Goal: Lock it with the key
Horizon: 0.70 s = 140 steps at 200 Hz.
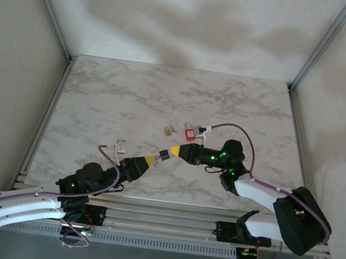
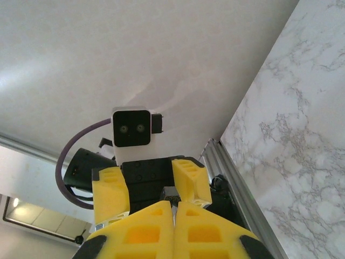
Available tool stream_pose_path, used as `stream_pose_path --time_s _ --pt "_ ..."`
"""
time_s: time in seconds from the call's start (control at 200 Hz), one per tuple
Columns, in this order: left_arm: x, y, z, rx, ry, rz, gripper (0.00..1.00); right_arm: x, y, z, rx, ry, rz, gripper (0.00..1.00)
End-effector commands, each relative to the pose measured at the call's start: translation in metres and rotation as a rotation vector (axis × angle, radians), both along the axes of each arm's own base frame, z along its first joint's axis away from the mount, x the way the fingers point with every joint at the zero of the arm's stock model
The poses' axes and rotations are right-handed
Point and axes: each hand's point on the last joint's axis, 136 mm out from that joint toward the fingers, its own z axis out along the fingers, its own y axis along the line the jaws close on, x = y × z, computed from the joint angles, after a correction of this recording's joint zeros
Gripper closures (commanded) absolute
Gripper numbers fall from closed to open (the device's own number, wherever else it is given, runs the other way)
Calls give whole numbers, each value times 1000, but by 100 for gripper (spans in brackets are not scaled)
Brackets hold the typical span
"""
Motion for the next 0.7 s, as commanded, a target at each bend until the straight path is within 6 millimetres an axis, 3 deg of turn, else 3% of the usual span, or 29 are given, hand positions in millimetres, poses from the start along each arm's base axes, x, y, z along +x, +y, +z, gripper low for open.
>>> stream_pose_path --time_s 0.0,0.696 --pt "1 -3 23 -35 -38 -9 43 -2 0 15 43 -50 23 100" --pt "1 -11 24 -60 -34 -36 58 -9 4 12 38 -45 52 100"
